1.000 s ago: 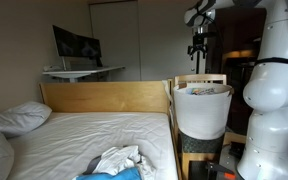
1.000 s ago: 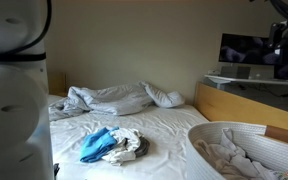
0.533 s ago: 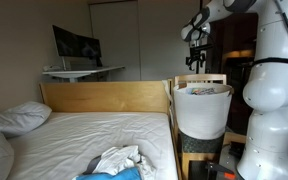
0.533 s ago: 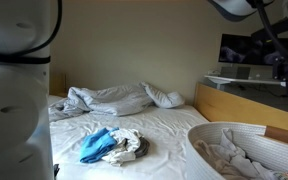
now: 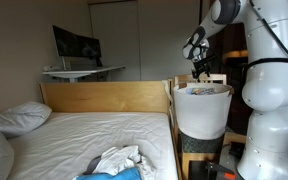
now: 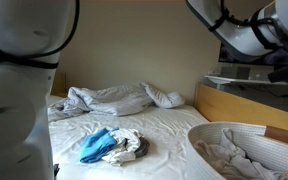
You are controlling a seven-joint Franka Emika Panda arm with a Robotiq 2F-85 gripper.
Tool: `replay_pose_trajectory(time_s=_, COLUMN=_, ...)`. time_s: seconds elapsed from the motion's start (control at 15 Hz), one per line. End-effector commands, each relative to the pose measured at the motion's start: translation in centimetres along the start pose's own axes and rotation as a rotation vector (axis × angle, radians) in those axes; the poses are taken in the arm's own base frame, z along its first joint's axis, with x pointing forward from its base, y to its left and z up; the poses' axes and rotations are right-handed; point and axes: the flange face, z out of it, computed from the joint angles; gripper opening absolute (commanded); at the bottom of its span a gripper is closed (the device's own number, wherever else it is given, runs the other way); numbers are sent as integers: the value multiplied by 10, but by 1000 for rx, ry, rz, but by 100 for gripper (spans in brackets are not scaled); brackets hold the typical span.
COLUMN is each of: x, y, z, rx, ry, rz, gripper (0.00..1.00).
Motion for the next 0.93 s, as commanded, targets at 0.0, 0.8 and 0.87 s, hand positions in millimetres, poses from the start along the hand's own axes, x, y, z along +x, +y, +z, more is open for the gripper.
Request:
replay_pose_trajectory(time_s=0.0, x=-12, y=4, z=43, rx=-90, ry=-65, rz=-19, gripper=100)
replay_pose_trajectory(time_s=0.8, x=-59, y=-18, z=107, rx=-137, ry=-215, rz=78, gripper=100)
replay_pose_trajectory(time_s=0.87, x=-56, y=-24, z=106, rx=-126, ry=-195, rz=89, gripper=100)
